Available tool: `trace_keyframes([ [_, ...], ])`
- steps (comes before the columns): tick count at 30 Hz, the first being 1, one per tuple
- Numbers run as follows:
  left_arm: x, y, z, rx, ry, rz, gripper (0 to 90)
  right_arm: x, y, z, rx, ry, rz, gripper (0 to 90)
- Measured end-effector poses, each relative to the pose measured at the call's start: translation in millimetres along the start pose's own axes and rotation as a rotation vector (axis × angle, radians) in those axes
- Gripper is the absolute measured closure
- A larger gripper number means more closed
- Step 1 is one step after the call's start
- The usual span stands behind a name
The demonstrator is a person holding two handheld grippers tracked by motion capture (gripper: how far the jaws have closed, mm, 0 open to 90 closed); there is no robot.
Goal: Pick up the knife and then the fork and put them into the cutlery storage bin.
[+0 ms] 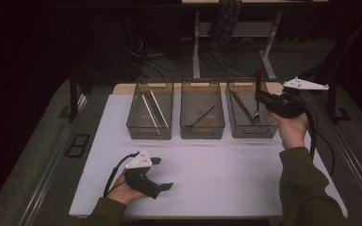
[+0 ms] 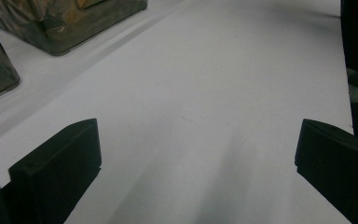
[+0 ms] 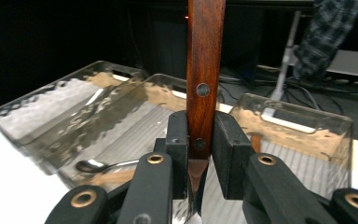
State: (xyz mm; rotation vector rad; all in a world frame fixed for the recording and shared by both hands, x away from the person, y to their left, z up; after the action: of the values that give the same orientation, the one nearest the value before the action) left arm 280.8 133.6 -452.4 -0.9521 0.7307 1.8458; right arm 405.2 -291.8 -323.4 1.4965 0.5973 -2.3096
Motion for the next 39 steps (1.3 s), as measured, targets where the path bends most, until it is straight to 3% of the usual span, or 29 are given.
trace_keyframes([
  [11,-0.3,0.2,0.4,0.005,0.007,0.003,0.0,1.2,15.6,-39.1,0.105,-0.035,-0.011,76.9],
  [21,-0.5,0.3,1.1,0.008,0.015,0.008,0.0,23.6,22.3,-71.2,0.141,-0.105,-0.036,76.9],
  [36,-0.2,0.0,0.0,0.012,0.008,0.006,0.0,53.2,28.8,-79.1,0.153,-0.194,-0.044,76.5],
  [38,-0.2,0.0,0.0,0.012,0.008,0.006,0.0,52.4,28.7,-79.6,0.163,-0.206,-0.038,71.7],
  [39,-0.3,0.1,0.0,0.012,0.008,0.006,0.0,52.1,29.2,-79.7,0.162,-0.199,-0.041,63.6],
])
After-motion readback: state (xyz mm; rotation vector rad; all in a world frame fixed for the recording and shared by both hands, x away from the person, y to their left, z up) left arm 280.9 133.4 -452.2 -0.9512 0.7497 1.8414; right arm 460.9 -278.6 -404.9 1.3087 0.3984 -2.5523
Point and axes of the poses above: each handheld gripper's, and its own axes: z roughly backward along the jaws, x roughly out of its underside, y roughly to its right, the point moved 2 cm from there along -z, roughly forward along the jaws, and after that the axes turned 3 degrees about -z, right-handed, at the moved point
